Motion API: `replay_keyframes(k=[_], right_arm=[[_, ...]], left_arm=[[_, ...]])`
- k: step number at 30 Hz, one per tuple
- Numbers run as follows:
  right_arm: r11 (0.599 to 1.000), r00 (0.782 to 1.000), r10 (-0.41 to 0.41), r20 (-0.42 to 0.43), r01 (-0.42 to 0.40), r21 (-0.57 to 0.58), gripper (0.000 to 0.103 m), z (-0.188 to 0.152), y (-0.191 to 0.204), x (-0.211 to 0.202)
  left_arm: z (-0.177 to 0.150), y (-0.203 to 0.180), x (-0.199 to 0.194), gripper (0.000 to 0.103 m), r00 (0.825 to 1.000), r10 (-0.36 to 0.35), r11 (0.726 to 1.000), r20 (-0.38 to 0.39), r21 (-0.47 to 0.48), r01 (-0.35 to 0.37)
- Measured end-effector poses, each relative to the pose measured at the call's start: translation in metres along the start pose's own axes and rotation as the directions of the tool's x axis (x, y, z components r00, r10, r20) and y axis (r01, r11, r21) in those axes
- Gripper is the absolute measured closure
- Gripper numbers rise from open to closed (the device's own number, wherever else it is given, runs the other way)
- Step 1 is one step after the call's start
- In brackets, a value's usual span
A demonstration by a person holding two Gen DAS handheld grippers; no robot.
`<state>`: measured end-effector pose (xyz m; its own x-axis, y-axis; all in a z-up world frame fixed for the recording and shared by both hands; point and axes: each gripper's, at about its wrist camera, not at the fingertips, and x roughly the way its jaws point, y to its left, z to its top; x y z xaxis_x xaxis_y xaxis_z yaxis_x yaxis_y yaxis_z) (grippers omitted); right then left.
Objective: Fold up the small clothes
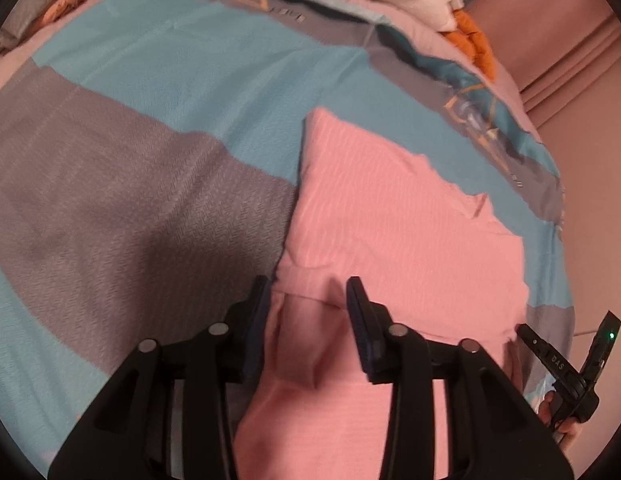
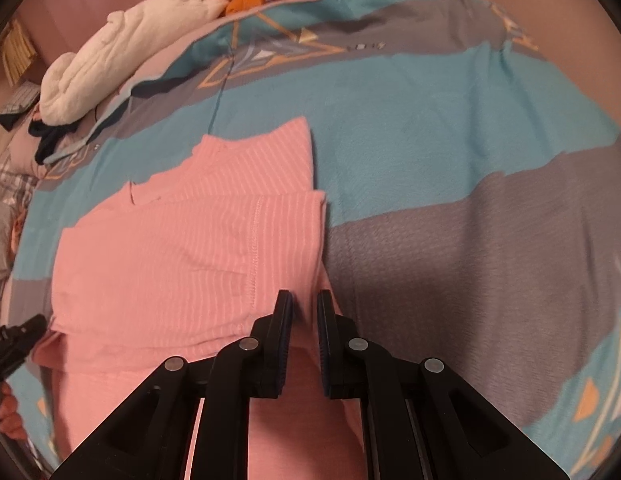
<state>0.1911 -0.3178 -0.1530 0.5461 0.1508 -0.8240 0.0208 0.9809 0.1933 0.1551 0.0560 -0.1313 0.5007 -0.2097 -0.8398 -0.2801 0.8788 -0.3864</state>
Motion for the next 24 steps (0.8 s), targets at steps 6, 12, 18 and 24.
replay_keyframes(k=[6, 12, 18, 24], right_arm=[[1.000, 0.995, 0.004, 0.097, -0.001, -0.028, 0.066, -0.004, 0.004, -0.044], [0.997, 0.975, 0.049, 0.218, -0.034, -0.072, 0.036, -0.011, 0.015, -0.090], [0.993, 0.936, 0.093, 0.338, -0.060, -0.106, 0.006, -0.024, 0.025, -0.126], [0.991, 0.919, 0.094, 0.383, -0.048, -0.129, 0.006, -0.050, 0.024, -0.142]], left_arm=[[-0.012, -0.013, -0.044, 0.034, 0.994, -0.079, 0.996, 0.076, 0.057, 0.074], [-0.033, -0.023, -0.079, 0.017, 0.982, -0.135, 0.985, 0.132, 0.128, 0.118], [-0.060, -0.028, -0.097, 0.007, 0.971, -0.191, 0.966, 0.143, 0.203, 0.160], [-0.090, -0.014, -0.092, 0.007, 0.975, -0.204, 0.963, 0.092, 0.199, 0.183]])
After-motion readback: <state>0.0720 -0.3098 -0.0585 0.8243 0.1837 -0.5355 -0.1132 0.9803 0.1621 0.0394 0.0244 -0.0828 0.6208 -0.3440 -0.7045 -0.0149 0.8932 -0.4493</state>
